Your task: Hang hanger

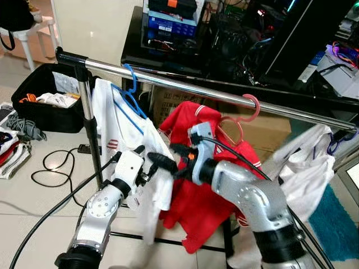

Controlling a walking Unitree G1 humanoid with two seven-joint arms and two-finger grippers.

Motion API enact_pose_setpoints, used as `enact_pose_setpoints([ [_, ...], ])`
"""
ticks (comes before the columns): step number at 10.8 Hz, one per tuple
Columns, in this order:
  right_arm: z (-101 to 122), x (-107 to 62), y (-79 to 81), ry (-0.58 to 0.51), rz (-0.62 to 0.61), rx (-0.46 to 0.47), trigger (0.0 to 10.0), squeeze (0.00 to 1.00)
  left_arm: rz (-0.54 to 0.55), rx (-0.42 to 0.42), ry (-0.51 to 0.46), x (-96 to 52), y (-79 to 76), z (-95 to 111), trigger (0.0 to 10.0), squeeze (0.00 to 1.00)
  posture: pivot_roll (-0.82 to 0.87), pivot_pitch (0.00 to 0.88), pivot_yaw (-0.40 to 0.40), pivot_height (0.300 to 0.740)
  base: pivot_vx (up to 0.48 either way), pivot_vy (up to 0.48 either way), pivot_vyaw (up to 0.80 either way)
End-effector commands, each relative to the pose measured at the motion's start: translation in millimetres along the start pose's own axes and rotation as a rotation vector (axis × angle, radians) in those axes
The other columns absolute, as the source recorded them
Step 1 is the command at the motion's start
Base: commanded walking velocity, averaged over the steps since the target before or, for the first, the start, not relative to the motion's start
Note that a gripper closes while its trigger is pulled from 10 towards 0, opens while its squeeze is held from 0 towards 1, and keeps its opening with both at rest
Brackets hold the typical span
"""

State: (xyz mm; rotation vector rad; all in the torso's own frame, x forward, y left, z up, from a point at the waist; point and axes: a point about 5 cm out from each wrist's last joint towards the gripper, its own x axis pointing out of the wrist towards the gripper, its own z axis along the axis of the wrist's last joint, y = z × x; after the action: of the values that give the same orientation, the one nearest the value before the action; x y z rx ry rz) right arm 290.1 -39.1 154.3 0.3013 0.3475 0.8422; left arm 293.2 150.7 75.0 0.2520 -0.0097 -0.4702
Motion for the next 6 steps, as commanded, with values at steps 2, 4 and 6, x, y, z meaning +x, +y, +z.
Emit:
enact_pose_setpoints([
  [2,13,0.0,-10.5,-0.044,-0.066,0.0,10.0,0.0,-0.021,-0.003,-0.036,1.9,-4.8,6,10.0,0.0,0.3,0.085,-0.189,0.74,0.0,0.0,0.0],
  [4,11,15.1,0.7,-0.026,-0.053,-0.03,10.0,0.0,-0.035,-0.006,-0.035,1.7,-8.8,5,10.0,0.0,0.3,0.082,-0.186,0.74,0.0,0.0,0.0],
  [6,4,24.4,0.8,0.007,-0.082,-0.034,10.0,0.0,-0.06,-0.008,-0.05,1.6,-16.1,9,10.0,0.0,0.31,0.081,-0.186,0.74,0.0,0.0,0.0],
])
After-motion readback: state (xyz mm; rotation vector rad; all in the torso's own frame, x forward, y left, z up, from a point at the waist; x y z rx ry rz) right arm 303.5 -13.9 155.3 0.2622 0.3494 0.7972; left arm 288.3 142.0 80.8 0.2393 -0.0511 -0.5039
